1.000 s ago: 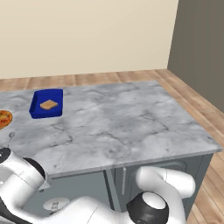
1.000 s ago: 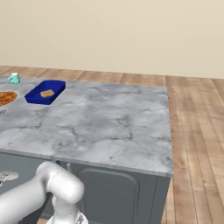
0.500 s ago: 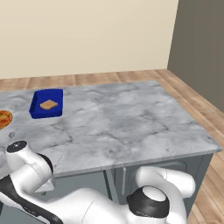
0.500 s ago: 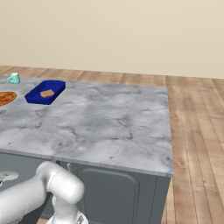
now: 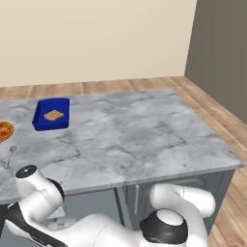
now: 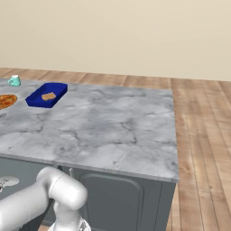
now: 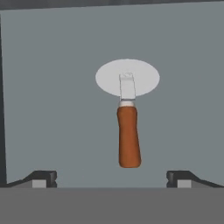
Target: Take the pizza cutter from the drawer on the left and place it on the dining counter for cutting.
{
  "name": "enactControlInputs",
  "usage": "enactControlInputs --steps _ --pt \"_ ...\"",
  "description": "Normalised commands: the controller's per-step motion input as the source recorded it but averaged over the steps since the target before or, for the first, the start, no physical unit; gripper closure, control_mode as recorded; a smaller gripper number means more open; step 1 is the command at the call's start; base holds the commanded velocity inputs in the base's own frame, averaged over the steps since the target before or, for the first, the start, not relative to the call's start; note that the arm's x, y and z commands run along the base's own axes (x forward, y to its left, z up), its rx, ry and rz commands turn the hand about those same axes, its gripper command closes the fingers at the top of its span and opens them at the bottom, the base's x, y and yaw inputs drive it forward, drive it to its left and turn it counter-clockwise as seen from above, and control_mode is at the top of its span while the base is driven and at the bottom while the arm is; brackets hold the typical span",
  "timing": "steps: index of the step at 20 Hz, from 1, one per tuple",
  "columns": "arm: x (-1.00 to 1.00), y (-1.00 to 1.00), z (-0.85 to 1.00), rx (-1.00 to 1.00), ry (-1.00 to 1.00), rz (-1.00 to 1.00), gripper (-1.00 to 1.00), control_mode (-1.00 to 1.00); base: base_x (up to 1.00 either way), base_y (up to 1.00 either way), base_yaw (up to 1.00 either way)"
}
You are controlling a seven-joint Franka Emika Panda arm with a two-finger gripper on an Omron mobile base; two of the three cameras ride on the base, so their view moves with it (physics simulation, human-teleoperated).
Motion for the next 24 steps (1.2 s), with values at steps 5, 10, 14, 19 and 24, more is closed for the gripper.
enactControlInputs --steps 5,10,14,19,24 --pt "0.00 -0.15 -0.36 0.00 0.01 0.00 -1.00 -1.00 0.00 0.00 0.00" --pt "0.00 -0.16 -0.25 0.00 0.00 0.00 -1.00 -1.00 0.00 0.00 0.00" --pt "0.00 -0.02 -0.20 0.00 0.00 0.00 -1.00 -1.00 0.00 0.00 0.00" --pt "0.01 0.00 -0.05 0.00 0.00 0.00 -1.00 -1.00 0.00 0.00 0.00" --pt "0.00 0.00 0.00 0.00 0.00 0.00 -1.00 -1.00 0.00 0.00 0.00"
